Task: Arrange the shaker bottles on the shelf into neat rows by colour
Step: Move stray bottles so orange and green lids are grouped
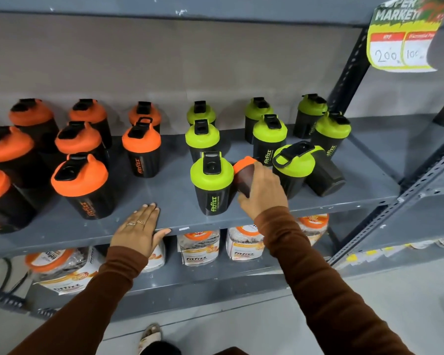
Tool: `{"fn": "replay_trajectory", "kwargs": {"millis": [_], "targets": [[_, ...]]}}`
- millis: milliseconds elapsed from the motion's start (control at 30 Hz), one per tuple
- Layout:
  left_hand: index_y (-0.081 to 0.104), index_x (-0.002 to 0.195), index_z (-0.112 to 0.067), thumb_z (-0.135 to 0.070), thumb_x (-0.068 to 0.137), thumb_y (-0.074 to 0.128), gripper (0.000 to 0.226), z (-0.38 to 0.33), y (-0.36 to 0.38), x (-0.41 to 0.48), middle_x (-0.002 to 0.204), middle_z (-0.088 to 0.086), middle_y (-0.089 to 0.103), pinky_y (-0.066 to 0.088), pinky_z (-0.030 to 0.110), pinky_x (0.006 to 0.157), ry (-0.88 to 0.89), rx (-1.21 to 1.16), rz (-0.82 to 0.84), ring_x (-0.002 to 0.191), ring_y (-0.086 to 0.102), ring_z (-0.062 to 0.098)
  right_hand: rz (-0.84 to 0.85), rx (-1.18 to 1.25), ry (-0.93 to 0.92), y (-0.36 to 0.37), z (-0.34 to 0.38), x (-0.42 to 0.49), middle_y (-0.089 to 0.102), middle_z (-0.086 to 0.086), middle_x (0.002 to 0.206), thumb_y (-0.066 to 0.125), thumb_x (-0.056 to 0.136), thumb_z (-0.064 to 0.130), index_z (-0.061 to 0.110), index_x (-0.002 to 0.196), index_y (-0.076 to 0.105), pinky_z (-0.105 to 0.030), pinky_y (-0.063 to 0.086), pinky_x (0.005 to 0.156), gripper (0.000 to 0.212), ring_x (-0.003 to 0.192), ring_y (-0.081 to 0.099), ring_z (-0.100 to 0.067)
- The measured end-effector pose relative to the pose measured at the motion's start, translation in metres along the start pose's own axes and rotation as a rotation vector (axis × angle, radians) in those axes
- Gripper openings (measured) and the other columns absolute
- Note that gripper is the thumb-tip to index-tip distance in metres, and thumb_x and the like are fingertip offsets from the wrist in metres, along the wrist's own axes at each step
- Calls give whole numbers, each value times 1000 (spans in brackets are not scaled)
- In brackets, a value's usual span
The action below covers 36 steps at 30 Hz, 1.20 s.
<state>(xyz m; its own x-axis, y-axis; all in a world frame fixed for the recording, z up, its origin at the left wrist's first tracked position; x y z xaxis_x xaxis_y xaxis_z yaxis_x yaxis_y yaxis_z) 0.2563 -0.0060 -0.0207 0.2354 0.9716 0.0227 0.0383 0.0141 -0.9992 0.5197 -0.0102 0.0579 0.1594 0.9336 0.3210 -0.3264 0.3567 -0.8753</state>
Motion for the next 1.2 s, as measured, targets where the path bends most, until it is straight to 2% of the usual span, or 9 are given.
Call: {"fn": "replay_trajectory", "kwargs": {"millis": [100, 233, 367, 533, 633, 833, 1067, 1133, 1200], "targets": [[64, 104, 2, -56, 90, 3, 85, -1, -2, 0, 104, 21, 68, 52, 50, 76, 3, 1, 16, 92, 67, 35, 43, -177, 52, 21, -3, 3, 36, -23, 141, 69, 74, 16, 2, 137, 23, -45, 33, 106, 80, 127, 36, -38], [64, 104, 0, -57, 90, 2, 85, 1, -2, 0, 105, 19, 69, 52, 48, 77, 5, 11, 32, 92, 67, 34, -54, -285, 54, 32, -5, -1, 52, -28, 127, 74, 65, 4, -4, 127, 40, -48, 46, 95, 71, 113, 51, -43], [63, 106, 0, -57, 89, 10, 79, 2, 1, -1, 107, 19, 68, 52, 48, 79, 2, 13, 33, 94, 66, 34, -143, -200, 13, 35, -13, -12, 56, -29, 121, 77, 51, 6, -7, 121, 43, -50, 47, 94, 79, 106, 55, -45], [61, 110, 1, -56, 86, 20, 74, 1, 3, -1, 111, 20, 66, 50, 48, 84, -9, 1, 15, 100, 64, 35, -257, -6, -21, 28, -18, -29, 52, -34, 121, 79, 53, 9, -2, 122, 33, -56, 46, 94, 84, 107, 54, -49], [61, 109, 1, -57, 88, 14, 78, 2, 3, -1, 110, 21, 66, 50, 48, 84, -5, -7, 15, 99, 64, 36, -303, 146, -1, 26, -21, -41, 48, -34, 126, 77, 59, 10, 6, 126, 26, -56, 42, 98, 84, 113, 48, -49], [62, 108, 1, -58, 90, 5, 84, 3, 5, -2, 108, 22, 66, 50, 48, 83, 4, -25, 5, 97, 65, 36, -322, 288, 166, 27, -29, -73, 53, -30, 120, 69, 58, 27, -3, 127, 36, -50, 48, 93, 82, 108, 54, -44], [55, 118, -1, -59, 88, 21, 74, 5, 8, 0, 121, 21, 60, 44, 47, 95, -11, -38, -30, 110, 58, 36, -389, 525, 375, 21, -21, -98, 53, -20, 121, 74, 53, 25, 4, 129, 40, -39, 46, 92, 85, 108, 53, -33], [56, 117, 0, -60, 87, 19, 76, 5, 8, 0, 119, 21, 61, 45, 47, 93, -5, -35, -46, 108, 59, 36, -445, 580, 401, 17, -13, -102, 53, -20, 122, 71, 54, 32, 3, 128, 42, -31, 41, 91, 85, 108, 52, -26], [54, 120, -1, -60, 87, 18, 77, 4, 5, -2, 123, 20, 58, 42, 46, 96, 10, -42, -72, 112, 57, 35, -542, 632, 397, 11, -3, -100, 54, -20, 121, 62, 53, 42, 1, 127, 44, -32, 43, 91, 86, 105, 51, -19]]}}
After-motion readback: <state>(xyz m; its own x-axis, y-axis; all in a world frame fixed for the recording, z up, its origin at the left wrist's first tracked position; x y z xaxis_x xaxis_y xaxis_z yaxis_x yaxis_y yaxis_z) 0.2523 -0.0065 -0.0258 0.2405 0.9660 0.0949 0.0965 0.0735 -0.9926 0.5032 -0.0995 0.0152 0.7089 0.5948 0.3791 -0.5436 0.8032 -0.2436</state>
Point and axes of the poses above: each hand's wrist, its own x-axis towards the middle knuckle, its own y-axis out of the palm, z = x × y, the point moved 1 cm from there along x, towards the middle knuckle
